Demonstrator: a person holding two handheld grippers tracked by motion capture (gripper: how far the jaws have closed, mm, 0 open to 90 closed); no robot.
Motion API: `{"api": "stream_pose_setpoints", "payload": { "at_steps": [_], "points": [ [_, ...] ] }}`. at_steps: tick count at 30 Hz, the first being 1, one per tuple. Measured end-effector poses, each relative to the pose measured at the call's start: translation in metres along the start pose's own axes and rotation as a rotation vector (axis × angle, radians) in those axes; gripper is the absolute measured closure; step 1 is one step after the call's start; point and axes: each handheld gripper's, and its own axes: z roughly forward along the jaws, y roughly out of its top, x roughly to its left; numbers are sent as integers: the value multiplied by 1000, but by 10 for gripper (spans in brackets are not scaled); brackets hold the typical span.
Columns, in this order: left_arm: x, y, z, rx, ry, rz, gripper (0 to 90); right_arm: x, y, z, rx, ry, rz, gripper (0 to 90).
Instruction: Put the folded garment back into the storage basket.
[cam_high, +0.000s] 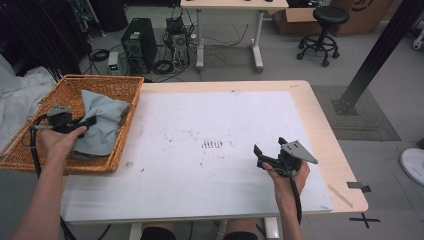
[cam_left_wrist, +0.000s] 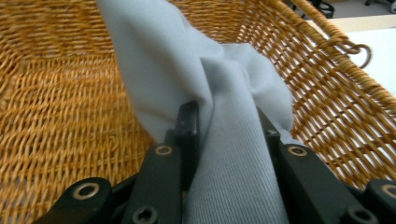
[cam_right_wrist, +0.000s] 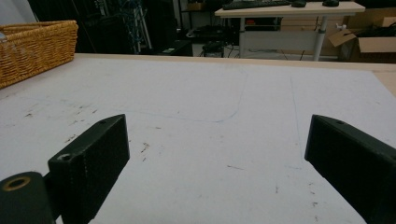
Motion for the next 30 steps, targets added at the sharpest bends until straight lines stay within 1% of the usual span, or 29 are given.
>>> {"api": "stream_pose_setpoints", "payload": {
  "at_steps": [1,2,4,5,6,7,8,9,10,11,12,14,16,17,18,19,20,21,22,23,24,26,27,28,29,30],
  "points": [
    [2,-1,0,-2,10,2,661,-1,0,0,0,-1,1,65],
    [3,-2,0,-5,20,0,608,-1,0,-1,1,-2,1,65],
    [7,-3,-3,-21,33,-11,561,-1,0,-1,0,-2,0,65],
    [8,-3,-5,-30,44,-19,513,-1,0,-1,2,-2,0,64],
    [9,-3,-6,-39,51,-37,449,-1,-1,-1,2,-2,0,65],
    [10,-1,-8,-47,74,-57,369,-1,-1,0,4,-2,1,65],
    [11,1,-10,-67,90,-58,331,0,-1,1,4,2,2,64],
    [11,2,-12,-79,105,-71,280,1,-1,2,5,5,1,65],
    [12,4,-16,-106,81,-101,241,2,-1,2,6,7,0,65],
    [13,6,-19,-137,51,-116,209,4,0,3,5,11,-2,65],
    [12,8,-22,-150,55,-115,170,5,0,3,4,14,-3,64],
    [9,11,-25,-164,30,-90,166,6,0,4,6,17,-5,65],
    [3,16,-28,-185,2,-57,166,7,-1,5,6,20,-4,65],
    [-1,18,-30,-198,-8,-51,162,8,-1,5,6,20,-4,65],
    [-6,20,-31,-210,-27,-45,161,8,-1,6,5,22,-5,64],
    [-11,21,-33,-224,-49,-41,160,9,-2,6,5,23,-5,65],
    [-16,22,-35,-237,-84,-27,158,9,-2,6,5,24,-5,64],
    [-23,23,-37,-255,-134,-4,158,9,-2,6,6,26,-5,65],
    [-28,24,-38,-270,-170,11,151,9,-3,6,7,27,-6,65],
    [-34,26,-40,-294,-210,36,127,9,-3,6,7,28,-6,64],
    [-43,28,-41,-324,-240,46,106,9,-3,5,7,27,-6,64],
    [-58,33,-44,-360,-282,46,104,8,-4,4,6,24,-5,62],
    [-64,34,-45,-369,-297,53,96,8,-4,4,7,24,-5,62],
    [-74,37,-46,-380,-322,72,85,7,-4,4,7,23,-6,62],
    [-81,39,-46,-385,-335,80,69,7,-4,3,5,22,-6,61],
    [-91,41,-47,-397,-348,82,60,7,-4,3,4,21,-5,60]
  ]
}}
